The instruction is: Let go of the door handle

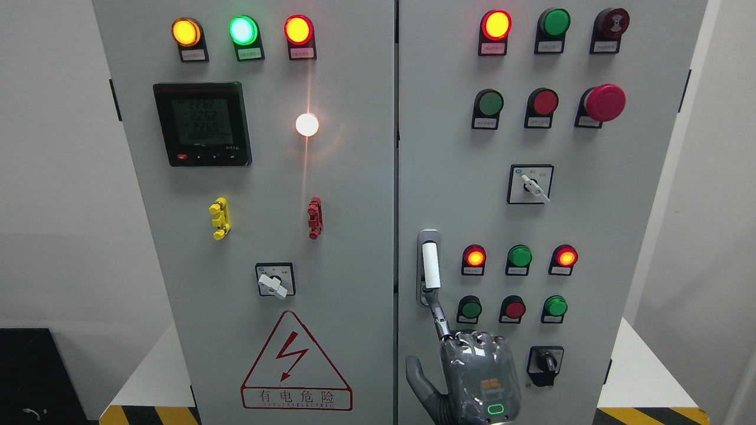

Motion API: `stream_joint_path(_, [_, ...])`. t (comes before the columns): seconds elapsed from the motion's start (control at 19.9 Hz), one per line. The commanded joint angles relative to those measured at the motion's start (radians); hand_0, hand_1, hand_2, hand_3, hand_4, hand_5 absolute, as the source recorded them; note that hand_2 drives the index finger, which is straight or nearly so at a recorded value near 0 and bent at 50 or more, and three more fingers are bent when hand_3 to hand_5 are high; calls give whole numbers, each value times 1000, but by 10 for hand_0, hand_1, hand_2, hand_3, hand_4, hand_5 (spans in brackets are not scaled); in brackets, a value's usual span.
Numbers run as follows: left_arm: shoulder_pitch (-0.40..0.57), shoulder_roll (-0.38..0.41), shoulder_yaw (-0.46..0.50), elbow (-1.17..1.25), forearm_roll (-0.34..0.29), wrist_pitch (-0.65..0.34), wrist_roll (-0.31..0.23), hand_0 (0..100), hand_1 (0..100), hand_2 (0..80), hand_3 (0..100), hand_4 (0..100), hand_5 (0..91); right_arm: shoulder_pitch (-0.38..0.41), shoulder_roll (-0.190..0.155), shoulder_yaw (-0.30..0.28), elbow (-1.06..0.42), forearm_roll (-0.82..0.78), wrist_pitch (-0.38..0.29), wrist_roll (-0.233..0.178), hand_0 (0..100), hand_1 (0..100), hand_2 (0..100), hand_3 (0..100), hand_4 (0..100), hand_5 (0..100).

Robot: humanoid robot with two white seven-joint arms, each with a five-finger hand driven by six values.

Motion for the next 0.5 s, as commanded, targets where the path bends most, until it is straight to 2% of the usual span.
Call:
stream_joint_path(0.0, [0,0,0,1,0,-1,-1,120,556,0,0,0,0,13,0,0,-37,-4,-6,1,504,389,199,1000,1000,1000])
stream_joint_path(0.3, [0,0,0,-1,0,-1,-1,120,556,0,0,0,0,44,0,-6,-66,-5,-15,1,548,384,376,997,982,1000])
stream_joint_path(0.45, [0,0,0,1,0,-1,-1,120,556,0,0,0,0,56,0,-11,-86,-8,-28,1,583,348,416,903,945,1000])
